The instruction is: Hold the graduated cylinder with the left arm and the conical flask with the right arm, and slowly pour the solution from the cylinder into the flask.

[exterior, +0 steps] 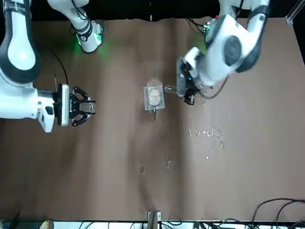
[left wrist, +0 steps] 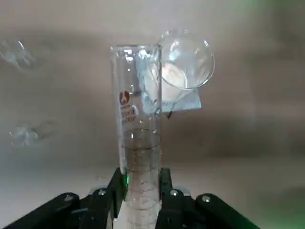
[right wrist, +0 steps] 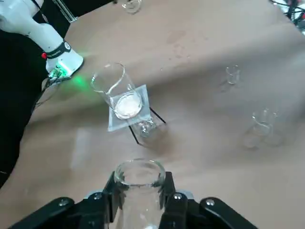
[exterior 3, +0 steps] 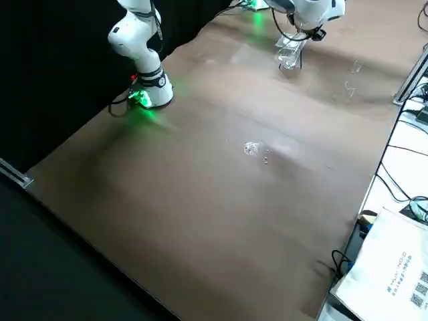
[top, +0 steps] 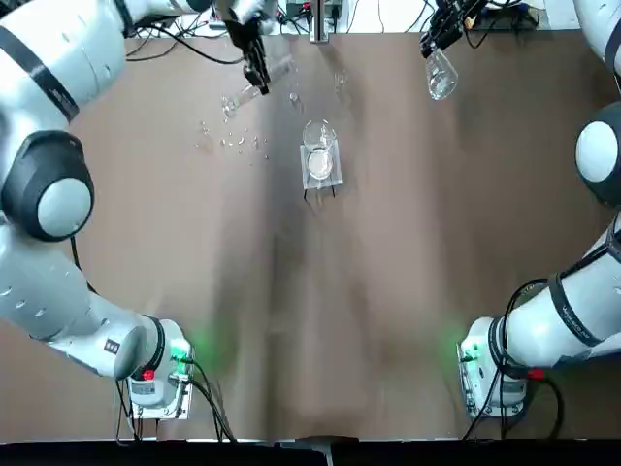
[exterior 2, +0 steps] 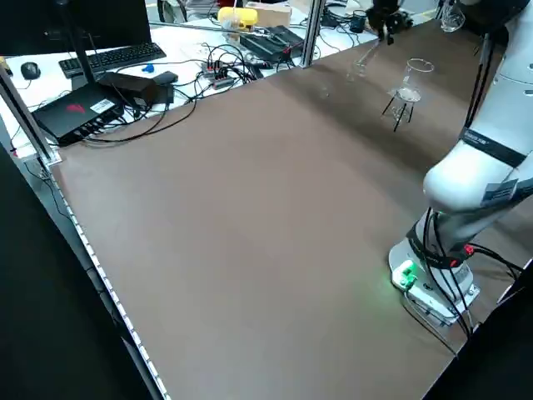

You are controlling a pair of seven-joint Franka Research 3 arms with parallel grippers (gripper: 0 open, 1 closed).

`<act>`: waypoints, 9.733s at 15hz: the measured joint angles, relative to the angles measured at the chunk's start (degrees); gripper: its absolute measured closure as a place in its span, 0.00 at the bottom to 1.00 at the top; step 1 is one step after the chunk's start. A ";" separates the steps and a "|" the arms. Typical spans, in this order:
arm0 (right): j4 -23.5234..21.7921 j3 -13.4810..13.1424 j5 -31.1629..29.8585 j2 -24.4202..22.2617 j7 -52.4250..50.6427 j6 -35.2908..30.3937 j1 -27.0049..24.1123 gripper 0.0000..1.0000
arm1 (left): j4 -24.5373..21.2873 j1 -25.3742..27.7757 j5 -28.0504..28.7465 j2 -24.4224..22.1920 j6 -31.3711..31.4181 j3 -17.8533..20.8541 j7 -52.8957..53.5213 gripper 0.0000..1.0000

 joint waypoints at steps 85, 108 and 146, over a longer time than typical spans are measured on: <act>18.07 0.33 -69.39 13.96 47.00 -1.65 51.65 0.61 | 6.66 20.65 23.43 0.30 -17.38 -1.17 -54.70 0.00; 18.83 0.33 -80.83 16.51 46.93 -3.35 54.45 0.61 | 4.65 20.76 24.70 -11.27 -27.71 -2.86 -85.50 0.00; 21.68 -0.36 -75.81 18.34 46.93 -4.23 52.56 0.61 | 5.00 22.71 20.08 -12.40 -20.53 -2.74 -78.64 0.00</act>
